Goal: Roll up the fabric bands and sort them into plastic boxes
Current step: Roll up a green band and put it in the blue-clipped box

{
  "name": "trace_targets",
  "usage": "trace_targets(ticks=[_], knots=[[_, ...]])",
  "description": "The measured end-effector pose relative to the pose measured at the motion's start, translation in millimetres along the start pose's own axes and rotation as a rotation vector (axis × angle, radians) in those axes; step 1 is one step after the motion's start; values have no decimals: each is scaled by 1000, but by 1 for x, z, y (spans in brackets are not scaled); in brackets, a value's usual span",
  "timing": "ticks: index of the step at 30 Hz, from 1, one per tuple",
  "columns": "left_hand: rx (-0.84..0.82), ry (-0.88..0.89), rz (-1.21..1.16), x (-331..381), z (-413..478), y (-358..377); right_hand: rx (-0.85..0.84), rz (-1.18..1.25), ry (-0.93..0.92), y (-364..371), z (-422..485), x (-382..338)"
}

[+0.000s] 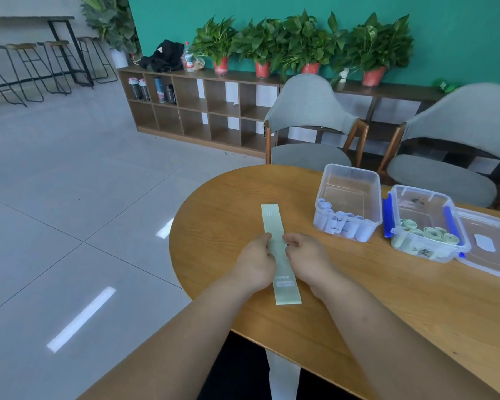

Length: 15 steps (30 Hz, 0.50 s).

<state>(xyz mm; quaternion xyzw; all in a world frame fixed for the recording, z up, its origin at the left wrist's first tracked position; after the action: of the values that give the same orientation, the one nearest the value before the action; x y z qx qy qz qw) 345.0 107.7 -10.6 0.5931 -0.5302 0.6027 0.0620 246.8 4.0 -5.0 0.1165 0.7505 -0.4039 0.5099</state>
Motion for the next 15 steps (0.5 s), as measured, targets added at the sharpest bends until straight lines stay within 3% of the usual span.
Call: trace_targets(ticks=[15], knots=[[40,124,105,-16,-48,9,12,8,-130,-3,-47,34]])
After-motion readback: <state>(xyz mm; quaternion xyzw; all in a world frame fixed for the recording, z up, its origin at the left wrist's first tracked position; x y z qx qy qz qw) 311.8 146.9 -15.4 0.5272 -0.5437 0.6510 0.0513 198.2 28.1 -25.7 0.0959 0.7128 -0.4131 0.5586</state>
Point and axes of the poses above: each hand's wrist, its own z-axis towards the middle knuckle, its own y-axis out of the palm, x = y × z, the point moved 1 cm from there along z, towards the middle knuckle, and after that the axes turned 5 degrees about -y, right-handed, at the moved point
